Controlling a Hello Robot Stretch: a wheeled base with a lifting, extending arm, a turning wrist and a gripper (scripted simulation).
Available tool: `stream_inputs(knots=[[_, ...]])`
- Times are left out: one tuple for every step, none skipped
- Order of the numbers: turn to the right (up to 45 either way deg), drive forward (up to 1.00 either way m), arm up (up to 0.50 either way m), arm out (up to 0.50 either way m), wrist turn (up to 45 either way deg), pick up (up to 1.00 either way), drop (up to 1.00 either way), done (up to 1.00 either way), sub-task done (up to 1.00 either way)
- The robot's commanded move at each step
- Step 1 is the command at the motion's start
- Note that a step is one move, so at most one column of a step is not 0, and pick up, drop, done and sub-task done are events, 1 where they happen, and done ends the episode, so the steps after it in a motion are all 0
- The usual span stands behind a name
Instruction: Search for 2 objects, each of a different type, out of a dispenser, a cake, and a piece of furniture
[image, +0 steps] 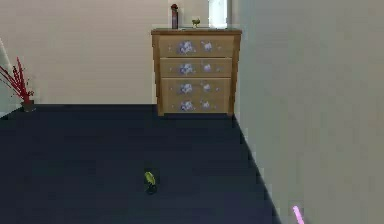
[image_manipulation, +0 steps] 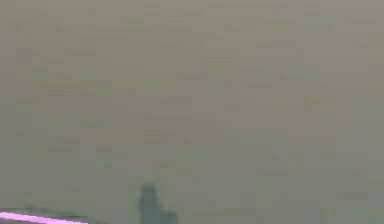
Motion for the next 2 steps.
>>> stream_inputs(knots=[[-45.0,0.0,0.0,0.0,0.0,0.0,0.0,0.0,0.0],[-45.0,0.0,0.0,0.0,0.0,0.0,0.0,0.0,0.0]])
